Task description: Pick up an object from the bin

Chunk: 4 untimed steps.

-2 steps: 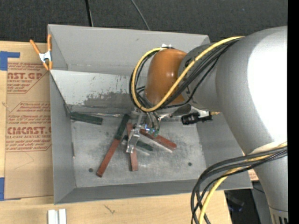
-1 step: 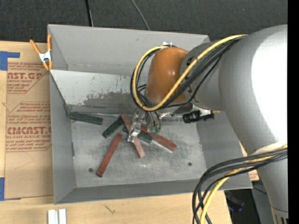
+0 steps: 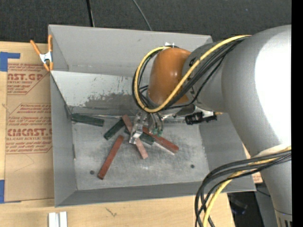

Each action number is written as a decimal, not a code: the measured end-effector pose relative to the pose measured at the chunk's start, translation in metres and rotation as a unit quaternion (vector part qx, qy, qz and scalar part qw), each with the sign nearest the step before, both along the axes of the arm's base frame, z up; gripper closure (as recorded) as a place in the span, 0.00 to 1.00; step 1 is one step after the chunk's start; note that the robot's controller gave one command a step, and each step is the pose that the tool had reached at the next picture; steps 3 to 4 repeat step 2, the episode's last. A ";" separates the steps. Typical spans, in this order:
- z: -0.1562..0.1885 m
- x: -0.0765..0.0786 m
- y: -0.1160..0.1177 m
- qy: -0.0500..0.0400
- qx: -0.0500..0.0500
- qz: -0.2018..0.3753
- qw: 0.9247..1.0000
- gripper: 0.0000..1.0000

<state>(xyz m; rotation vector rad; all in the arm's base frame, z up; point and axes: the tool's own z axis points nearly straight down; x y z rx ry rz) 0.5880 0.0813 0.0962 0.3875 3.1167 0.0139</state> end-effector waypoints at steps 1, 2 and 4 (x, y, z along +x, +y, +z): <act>0.002 0.000 0.001 0.000 -0.001 0.000 1.000 1.00; 0.014 -0.002 0.000 0.003 -0.003 0.000 1.000 1.00; 0.014 -0.002 0.000 0.003 -0.003 0.000 1.000 1.00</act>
Offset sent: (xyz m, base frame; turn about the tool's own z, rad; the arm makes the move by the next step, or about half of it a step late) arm -0.0001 0.0000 0.0903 0.0000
